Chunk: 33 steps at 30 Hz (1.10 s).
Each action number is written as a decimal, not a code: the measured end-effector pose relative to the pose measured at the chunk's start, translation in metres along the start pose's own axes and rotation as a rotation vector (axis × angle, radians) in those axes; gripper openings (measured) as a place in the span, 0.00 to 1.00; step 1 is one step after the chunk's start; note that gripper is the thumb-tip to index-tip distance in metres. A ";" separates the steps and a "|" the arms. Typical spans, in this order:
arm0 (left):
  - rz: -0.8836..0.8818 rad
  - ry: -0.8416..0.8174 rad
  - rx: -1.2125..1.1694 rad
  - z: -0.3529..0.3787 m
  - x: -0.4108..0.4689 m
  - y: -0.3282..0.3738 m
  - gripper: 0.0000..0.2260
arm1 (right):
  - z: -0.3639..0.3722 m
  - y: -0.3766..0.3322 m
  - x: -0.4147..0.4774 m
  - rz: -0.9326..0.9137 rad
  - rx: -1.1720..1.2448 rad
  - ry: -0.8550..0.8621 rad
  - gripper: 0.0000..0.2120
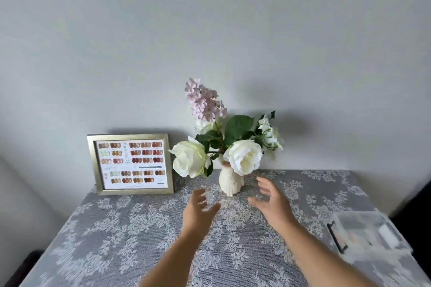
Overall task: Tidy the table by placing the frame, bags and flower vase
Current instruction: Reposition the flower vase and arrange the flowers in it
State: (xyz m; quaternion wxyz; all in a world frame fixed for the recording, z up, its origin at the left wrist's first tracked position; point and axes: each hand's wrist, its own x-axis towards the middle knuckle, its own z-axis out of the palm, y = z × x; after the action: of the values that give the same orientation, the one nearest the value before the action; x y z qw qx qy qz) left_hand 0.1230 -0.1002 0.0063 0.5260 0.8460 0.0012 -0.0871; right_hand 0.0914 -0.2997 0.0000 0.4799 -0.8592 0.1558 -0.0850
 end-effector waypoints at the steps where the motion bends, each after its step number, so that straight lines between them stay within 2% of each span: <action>1: 0.014 0.039 0.002 -0.005 -0.006 0.004 0.26 | -0.005 -0.006 -0.004 -0.019 -0.003 0.025 0.27; 6: 0.213 0.362 0.068 -0.037 -0.021 0.030 0.15 | -0.039 -0.047 -0.006 -0.155 -0.029 0.248 0.10; 10: 0.269 0.497 0.156 -0.067 -0.007 0.055 0.20 | -0.062 -0.080 0.011 -0.303 -0.052 0.415 0.12; 12: 0.268 0.481 0.241 -0.078 0.006 0.066 0.26 | -0.069 -0.091 0.024 -0.291 -0.065 0.442 0.18; 15: 0.198 0.318 0.307 -0.087 0.024 0.075 0.34 | -0.075 -0.100 0.043 -0.167 -0.045 0.365 0.29; 19: 0.051 0.128 0.149 -0.087 0.039 0.074 0.42 | -0.071 -0.102 0.062 0.012 0.077 0.219 0.39; 24: 0.069 0.131 0.018 -0.074 0.049 0.072 0.41 | -0.055 -0.095 0.073 0.141 0.329 0.131 0.37; 30: 0.155 0.182 0.019 -0.065 0.056 0.084 0.34 | -0.036 -0.097 0.081 0.027 0.370 0.134 0.30; 33: 0.190 0.174 0.012 -0.060 0.061 0.093 0.32 | -0.033 -0.103 0.085 -0.009 0.274 0.095 0.29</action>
State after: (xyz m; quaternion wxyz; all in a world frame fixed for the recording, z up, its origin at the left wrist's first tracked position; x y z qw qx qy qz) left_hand 0.2003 -0.0935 0.1064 0.5246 0.8499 -0.0341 0.0369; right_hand 0.1808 -0.3052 0.1042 0.5845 -0.7812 0.1614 -0.1484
